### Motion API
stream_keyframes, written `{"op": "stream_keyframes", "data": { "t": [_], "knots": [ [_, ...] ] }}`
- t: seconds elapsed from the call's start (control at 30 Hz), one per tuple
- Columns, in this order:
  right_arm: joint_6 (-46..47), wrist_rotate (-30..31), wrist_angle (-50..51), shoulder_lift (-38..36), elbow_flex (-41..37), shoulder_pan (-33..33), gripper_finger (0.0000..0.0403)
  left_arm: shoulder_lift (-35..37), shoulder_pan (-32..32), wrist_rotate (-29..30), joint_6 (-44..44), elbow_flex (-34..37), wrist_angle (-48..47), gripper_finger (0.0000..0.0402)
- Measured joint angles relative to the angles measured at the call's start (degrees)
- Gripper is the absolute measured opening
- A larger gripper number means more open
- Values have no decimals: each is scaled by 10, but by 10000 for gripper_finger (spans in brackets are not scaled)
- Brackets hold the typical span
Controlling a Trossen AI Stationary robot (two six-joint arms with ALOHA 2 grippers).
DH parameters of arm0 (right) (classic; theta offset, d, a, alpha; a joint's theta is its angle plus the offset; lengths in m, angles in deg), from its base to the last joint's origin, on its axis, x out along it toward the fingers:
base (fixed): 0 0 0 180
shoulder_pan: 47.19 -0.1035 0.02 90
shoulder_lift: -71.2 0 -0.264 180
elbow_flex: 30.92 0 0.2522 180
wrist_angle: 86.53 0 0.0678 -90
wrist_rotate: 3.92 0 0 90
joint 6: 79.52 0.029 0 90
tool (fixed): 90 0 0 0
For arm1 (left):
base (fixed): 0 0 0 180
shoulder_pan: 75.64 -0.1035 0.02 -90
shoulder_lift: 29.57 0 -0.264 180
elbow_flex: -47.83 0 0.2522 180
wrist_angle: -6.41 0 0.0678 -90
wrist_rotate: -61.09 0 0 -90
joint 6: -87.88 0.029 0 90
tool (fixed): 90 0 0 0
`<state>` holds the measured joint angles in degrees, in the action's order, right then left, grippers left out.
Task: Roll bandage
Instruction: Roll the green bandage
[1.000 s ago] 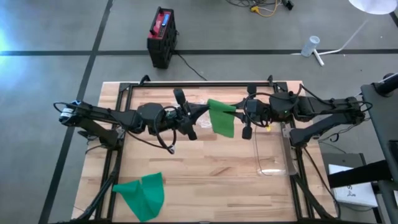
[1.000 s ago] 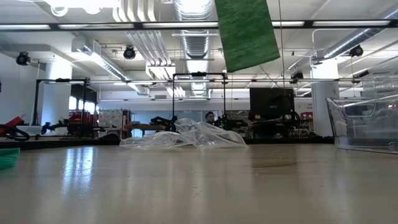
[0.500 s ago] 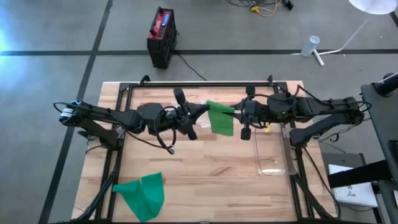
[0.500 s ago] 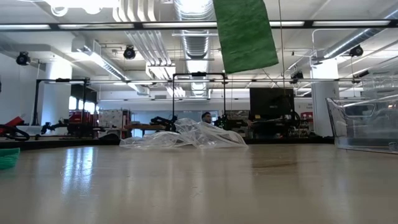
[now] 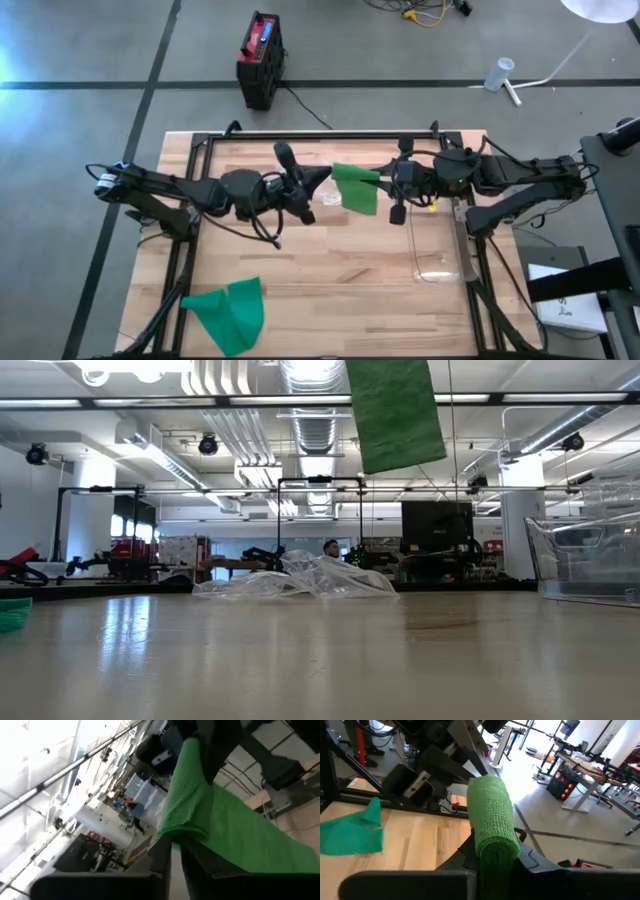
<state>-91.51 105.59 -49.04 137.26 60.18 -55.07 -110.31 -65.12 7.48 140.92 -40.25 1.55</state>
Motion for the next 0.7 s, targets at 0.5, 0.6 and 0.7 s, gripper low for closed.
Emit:
{"op": "stream_keyframes", "data": {
  "t": [0.5,0.6,0.7],
  "knots": [
    [-46,6,-37,-3,-26,0,39,12,-7,-26,-205,0,-28,218],
    [-65,6,-57,-4,-27,0,39,12,-23,-109,-268,0,-28,262],
    [-72,7,-68,2,-29,5,39,12,-39,-139,-315,0,-28,291]
  ]
}}
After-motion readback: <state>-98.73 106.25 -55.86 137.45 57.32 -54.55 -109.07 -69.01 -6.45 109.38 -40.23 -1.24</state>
